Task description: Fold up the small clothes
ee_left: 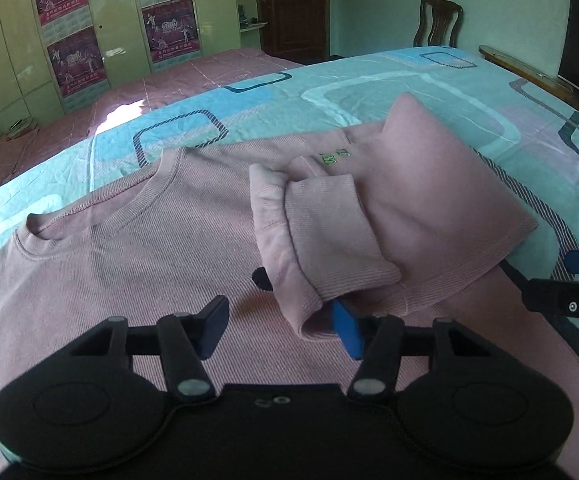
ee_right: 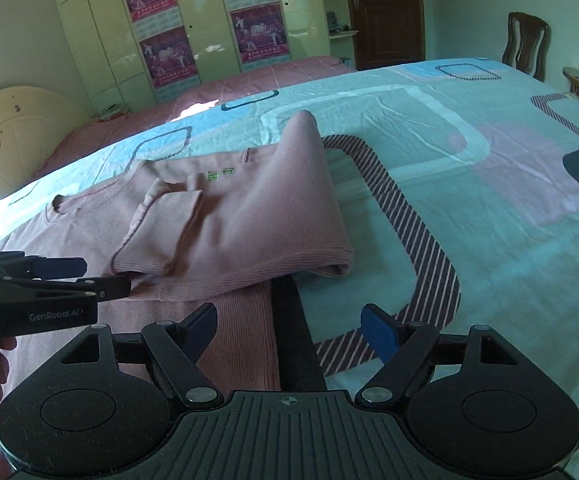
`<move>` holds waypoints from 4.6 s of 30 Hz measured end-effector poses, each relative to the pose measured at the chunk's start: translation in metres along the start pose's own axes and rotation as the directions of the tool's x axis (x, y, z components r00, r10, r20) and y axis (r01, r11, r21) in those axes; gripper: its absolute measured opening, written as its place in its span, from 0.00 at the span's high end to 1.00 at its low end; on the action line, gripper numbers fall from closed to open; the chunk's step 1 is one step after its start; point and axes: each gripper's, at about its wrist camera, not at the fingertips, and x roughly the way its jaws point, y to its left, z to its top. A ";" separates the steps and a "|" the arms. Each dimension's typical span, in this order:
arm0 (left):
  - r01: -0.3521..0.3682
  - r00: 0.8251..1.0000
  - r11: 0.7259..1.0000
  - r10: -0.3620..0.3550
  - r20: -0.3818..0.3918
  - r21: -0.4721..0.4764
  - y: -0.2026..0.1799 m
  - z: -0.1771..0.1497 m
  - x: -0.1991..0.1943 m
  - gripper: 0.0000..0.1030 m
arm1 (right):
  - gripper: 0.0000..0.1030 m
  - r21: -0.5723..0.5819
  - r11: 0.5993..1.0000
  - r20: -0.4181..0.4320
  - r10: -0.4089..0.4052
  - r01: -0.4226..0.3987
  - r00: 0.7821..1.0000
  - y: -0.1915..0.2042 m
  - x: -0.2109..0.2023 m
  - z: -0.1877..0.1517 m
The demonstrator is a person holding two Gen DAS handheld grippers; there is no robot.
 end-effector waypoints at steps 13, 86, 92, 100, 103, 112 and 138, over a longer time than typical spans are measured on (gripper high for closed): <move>0.052 0.977 0.971 -0.001 0.215 -0.232 0.045 0.031 -0.030 0.90 | 0.38 -0.001 0.999 0.015 -0.038 0.038 0.999 0.013 0.039 0.012; -0.259 0.960 0.888 0.280 0.000 -0.380 0.144 -0.041 -0.052 0.50 | 0.41 -0.162 0.983 -0.020 0.086 -0.089 0.996 0.066 0.102 0.081; -0.266 0.960 0.875 0.279 -0.028 -0.404 0.142 -0.049 -0.067 0.48 | 0.41 -0.213 0.970 -0.076 0.106 -0.120 0.991 0.099 0.100 0.050; -0.283 0.954 0.860 0.296 -0.035 -0.425 0.137 -0.058 -0.104 0.47 | 0.00 -0.307 0.950 -0.098 0.035 -0.064 0.995 0.124 0.114 0.035; -0.301 0.948 0.856 0.318 -0.031 -0.420 0.137 -0.063 -0.126 0.45 | 0.00 -0.272 0.961 -0.087 0.035 -0.058 0.996 0.121 0.117 0.034; -0.355 0.924 0.787 0.376 -0.065 -0.505 0.173 -0.096 -0.182 0.40 | 0.00 -0.281 0.960 -0.078 0.003 -0.025 0.997 0.132 0.105 0.030; -0.428 0.851 0.389 0.477 -0.220 -0.816 0.449 -0.244 -0.241 0.39 | 0.33 -0.208 0.970 -0.027 0.122 -0.125 0.992 0.297 0.062 0.009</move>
